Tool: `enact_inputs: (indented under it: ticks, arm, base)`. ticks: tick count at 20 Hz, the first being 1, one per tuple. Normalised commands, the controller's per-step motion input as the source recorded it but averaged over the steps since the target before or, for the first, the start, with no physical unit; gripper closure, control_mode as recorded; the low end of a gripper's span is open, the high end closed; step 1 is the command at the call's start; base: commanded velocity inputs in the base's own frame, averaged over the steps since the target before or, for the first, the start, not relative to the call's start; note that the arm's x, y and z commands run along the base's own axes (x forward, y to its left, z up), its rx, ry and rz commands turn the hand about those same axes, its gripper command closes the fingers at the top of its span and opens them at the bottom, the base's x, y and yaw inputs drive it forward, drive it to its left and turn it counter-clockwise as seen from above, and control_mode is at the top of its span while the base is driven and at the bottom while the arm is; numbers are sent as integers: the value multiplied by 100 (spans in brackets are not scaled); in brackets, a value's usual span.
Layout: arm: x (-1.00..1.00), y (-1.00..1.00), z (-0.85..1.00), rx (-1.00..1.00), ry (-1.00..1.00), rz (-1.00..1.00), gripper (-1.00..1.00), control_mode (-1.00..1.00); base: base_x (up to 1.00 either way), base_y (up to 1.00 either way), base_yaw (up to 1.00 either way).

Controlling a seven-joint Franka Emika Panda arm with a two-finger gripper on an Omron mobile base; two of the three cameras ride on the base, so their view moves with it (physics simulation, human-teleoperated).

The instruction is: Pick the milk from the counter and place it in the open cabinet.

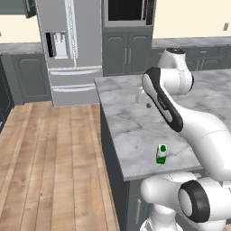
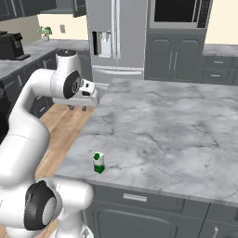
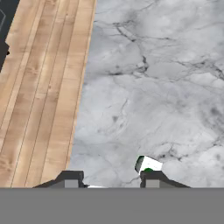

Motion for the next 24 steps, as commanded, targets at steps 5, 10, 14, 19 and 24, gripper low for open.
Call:
enact_inputs:
  ticks: [5,10,14,19,24]
  arm:
    - [-2,-13,-13,0,2,3,-100,-100]
    - [-17,-45,-10,1,-13,11,-100,-100]
    - [-48,-11,-10,8,-36,12,-100,-100]
    - [-25,-11,-30,13,-41,9,-100,-100]
    - [-1,-25,-12,19,-29,8,-100,-100]
  base:
    - [0,0,0]
    - [0,0,0]
    - [0,0,0]
    - [0,0,0]
    - [0,0,0]
